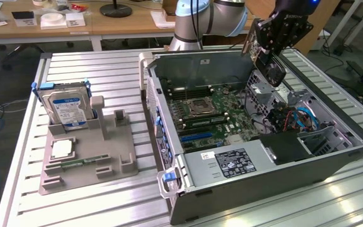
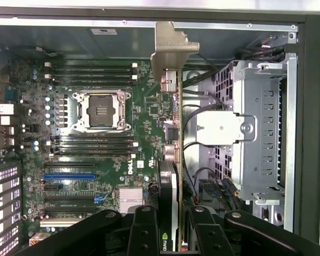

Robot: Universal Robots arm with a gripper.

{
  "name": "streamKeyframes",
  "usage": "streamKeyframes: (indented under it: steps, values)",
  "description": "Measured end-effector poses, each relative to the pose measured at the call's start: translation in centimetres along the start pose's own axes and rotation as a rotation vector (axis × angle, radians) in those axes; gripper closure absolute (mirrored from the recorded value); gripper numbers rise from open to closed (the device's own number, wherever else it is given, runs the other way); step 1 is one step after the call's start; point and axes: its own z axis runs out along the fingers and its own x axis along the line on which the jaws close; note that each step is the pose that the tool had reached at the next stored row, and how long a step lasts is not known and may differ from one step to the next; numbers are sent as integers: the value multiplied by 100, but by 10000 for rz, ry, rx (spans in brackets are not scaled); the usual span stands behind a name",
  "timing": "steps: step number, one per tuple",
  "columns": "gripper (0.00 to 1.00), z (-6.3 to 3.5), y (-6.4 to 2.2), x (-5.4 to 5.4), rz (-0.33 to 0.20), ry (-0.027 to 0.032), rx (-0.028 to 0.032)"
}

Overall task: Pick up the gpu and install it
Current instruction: 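Insert the gpu into the slot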

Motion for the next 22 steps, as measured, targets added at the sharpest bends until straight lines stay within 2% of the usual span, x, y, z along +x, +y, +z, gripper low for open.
streamKeyframes:
  steps: [6,10,22]
  values:
    - [73,0,0,0,-42,2,-1]
    - [73,1,0,0,-427,23,-11]
    - [73,12,-1,1,-2475,133,-60]
